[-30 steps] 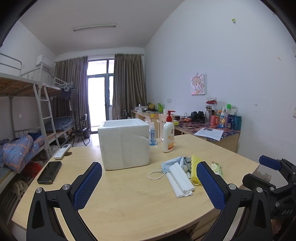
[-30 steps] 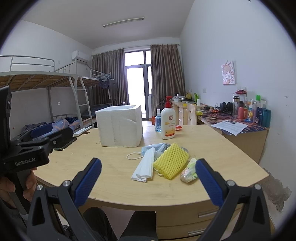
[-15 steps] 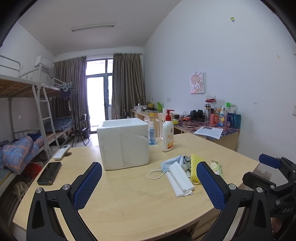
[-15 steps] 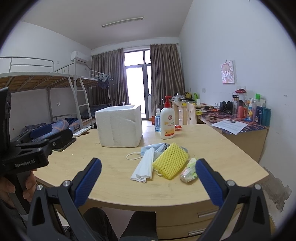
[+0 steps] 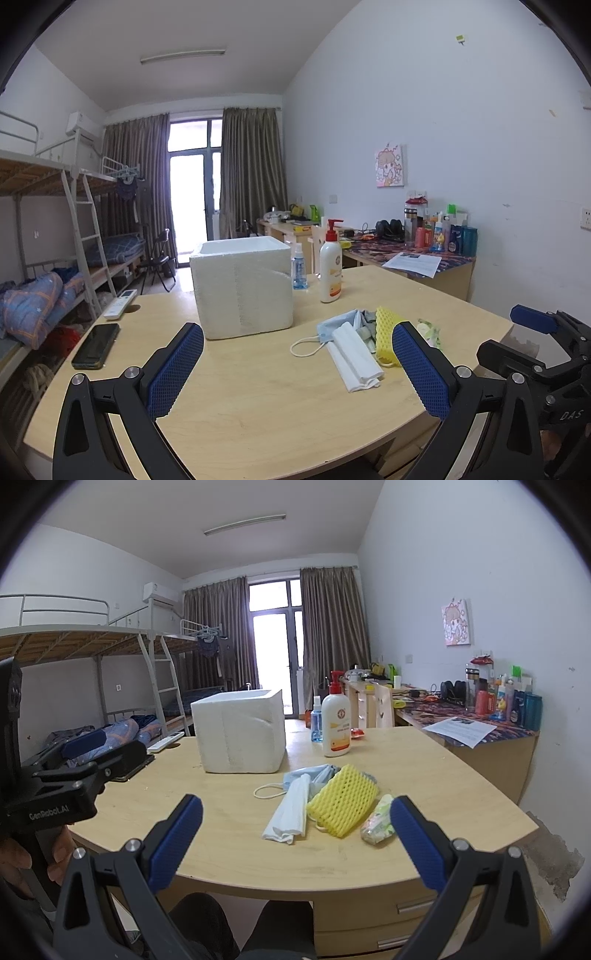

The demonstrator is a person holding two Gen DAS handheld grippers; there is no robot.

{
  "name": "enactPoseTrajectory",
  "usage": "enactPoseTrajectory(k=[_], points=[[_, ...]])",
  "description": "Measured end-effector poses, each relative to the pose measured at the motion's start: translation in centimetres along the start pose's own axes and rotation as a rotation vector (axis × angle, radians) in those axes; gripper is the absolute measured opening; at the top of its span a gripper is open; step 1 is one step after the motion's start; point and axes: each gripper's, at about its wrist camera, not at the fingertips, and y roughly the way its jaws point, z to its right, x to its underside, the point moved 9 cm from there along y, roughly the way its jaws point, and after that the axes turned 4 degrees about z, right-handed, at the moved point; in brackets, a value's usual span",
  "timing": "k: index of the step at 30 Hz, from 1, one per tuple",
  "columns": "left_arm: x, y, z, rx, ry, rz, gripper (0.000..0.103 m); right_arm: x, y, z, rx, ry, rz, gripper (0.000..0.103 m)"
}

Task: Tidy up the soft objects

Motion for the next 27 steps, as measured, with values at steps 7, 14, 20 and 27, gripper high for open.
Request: enactPoseTrajectory(k=[7,14,20,27], points=[[0.2,0.5,-0.7,0.004,-0.033,-0.008,0.102,-0.1,0.2,0.0,0.005,-0.006,0.002,0.103],[0.6,2.0,-1.5,0.007,-0.034,-0.037,0.102,-0.5,1.1,0.1,0.015,-0.003,0.004,0.103],[1.4,3.4,-1.4,0.05,-0.053,-0.08,0.102,-0.3,3.0,0.7,0.034,0.001,-0.032,0.103],[2.6,5.5,-0.1,0.097,-0.05,-0.146,0.102,0.5,4.9,2.6,0.061,0.02,-0.085,0.103]])
